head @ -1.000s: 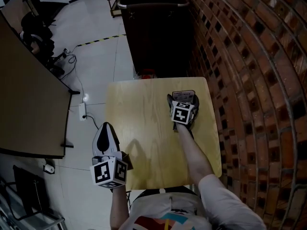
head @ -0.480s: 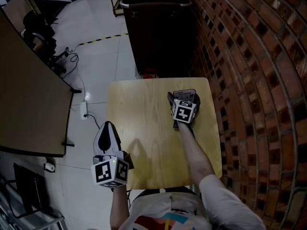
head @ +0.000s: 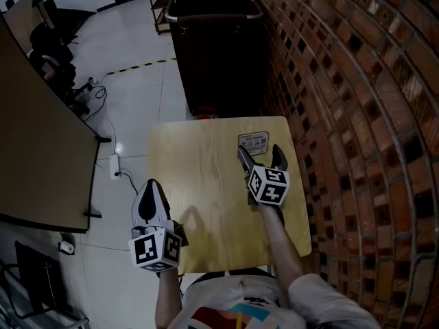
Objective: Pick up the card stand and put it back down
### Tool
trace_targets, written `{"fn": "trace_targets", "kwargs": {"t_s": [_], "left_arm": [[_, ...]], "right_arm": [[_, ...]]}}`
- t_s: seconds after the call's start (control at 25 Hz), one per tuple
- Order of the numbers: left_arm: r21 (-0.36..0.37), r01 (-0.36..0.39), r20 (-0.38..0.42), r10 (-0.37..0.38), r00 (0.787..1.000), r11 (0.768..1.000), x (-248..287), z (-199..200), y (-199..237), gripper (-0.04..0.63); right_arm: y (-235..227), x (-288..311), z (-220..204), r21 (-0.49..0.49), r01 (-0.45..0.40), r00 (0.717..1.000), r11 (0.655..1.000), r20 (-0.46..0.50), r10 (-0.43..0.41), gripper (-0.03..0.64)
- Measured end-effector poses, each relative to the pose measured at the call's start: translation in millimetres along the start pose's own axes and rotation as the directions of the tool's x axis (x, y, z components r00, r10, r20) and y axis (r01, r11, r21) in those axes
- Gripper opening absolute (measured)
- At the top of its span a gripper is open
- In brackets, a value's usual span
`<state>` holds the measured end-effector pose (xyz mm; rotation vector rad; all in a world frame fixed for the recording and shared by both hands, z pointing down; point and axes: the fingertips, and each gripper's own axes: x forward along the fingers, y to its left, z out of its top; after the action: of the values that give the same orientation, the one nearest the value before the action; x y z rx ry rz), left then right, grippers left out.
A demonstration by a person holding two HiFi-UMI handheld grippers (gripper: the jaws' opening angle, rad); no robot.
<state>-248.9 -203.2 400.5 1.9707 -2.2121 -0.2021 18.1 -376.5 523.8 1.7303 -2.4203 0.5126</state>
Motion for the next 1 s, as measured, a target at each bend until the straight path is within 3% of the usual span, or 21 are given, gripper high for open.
{"fn": "trace_targets", "kwargs": {"t_s": [0.04, 0.12, 0.16, 0.32, 0.44, 0.68, 1.0], "left_arm": [[-0.004, 0.003, 0.004, -0.003, 1.000, 1.000, -2, 1, -1, 0.005], [-0.008, 0.011, 0.019, -0.010, 1.000, 1.000, -4, 6, -3, 0.005], [-0.007, 0.016, 0.029, -0.016, 0.999, 1.000, -5, 10, -6, 0.005], [-0.004, 0.058, 0.065, -0.057, 0.996, 0.998, -13, 23, -24, 0.005], [-0.001, 0.097, 0.078, -0.097, 0.992, 0.995, -19, 29, -42, 0.005], [0.012, 0.163, 0.095, -0.163, 0.982, 0.987, -28, 39, -69, 0.005], [0.015, 0.188, 0.104, -0.189, 0.976, 0.982, -36, 48, -79, 0.005]], "right_arm": [[3, -19, 5, 0.006, -0.019, 1.000, 1.000, 0.012, 0.019, 0.445], [12, -52, 16, 0.011, -0.061, 0.997, 0.998, 0.038, 0.061, 0.250], [17, -66, 24, 0.009, -0.080, 0.995, 0.997, 0.059, 0.079, 0.183], [32, -124, 62, 0.000, -0.115, 0.976, 0.993, 0.186, 0.113, 0.060], [46, -164, 88, -0.003, -0.136, 0.949, 0.991, 0.287, 0.131, 0.002], [73, -197, 112, -0.065, -0.217, 0.897, 0.974, 0.379, 0.225, 0.002], [82, -206, 110, -0.088, -0.225, 0.899, 0.970, 0.364, 0.241, 0.002]]}}
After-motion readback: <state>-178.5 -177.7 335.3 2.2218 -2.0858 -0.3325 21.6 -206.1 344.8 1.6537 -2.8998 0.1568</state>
